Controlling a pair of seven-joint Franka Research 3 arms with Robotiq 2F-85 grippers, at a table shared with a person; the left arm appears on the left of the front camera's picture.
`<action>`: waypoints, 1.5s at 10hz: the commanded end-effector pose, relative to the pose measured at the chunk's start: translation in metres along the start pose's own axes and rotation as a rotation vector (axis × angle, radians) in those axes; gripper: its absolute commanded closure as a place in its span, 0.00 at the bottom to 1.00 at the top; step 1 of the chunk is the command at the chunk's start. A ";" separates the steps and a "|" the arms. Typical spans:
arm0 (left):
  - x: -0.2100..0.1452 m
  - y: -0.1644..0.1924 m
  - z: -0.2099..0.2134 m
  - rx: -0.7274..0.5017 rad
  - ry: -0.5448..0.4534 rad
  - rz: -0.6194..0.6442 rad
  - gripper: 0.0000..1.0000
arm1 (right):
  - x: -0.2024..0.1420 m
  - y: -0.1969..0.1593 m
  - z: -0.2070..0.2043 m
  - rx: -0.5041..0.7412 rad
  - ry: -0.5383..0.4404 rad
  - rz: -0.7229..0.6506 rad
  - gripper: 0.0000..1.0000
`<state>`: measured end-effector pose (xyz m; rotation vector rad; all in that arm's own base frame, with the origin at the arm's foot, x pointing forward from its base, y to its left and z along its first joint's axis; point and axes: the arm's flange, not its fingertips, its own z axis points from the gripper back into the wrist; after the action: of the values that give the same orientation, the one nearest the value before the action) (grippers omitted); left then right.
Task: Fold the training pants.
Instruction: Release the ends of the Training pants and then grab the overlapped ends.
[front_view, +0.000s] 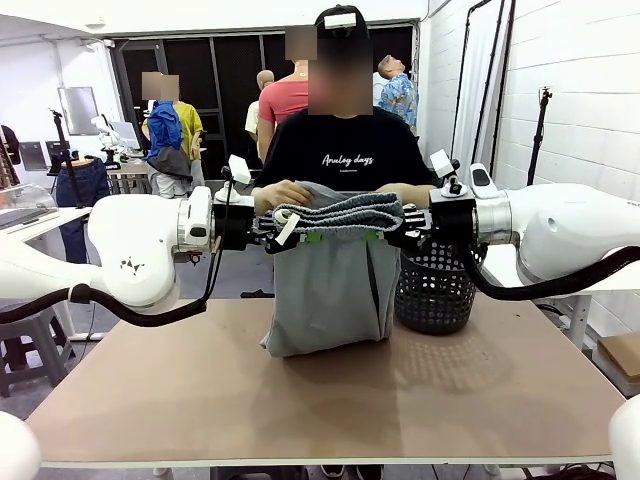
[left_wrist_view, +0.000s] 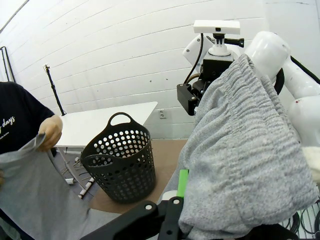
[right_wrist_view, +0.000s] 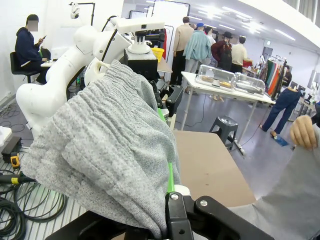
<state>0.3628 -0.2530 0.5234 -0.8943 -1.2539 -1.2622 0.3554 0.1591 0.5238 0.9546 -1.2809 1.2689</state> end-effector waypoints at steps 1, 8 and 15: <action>0.002 0.000 -0.001 -0.001 -0.003 -0.001 1.00 | 0.001 0.003 -0.002 0.007 -0.003 0.003 1.00; 0.002 0.000 -0.001 -0.001 -0.003 -0.001 1.00 | 0.001 0.003 -0.002 0.007 -0.003 0.003 1.00; 0.002 0.000 -0.001 -0.001 -0.003 -0.001 1.00 | 0.001 0.003 -0.002 0.007 -0.003 0.003 1.00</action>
<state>0.3626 -0.2531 0.5233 -0.8944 -1.2536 -1.2626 0.3552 0.1591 0.5237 0.9558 -1.2809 1.2690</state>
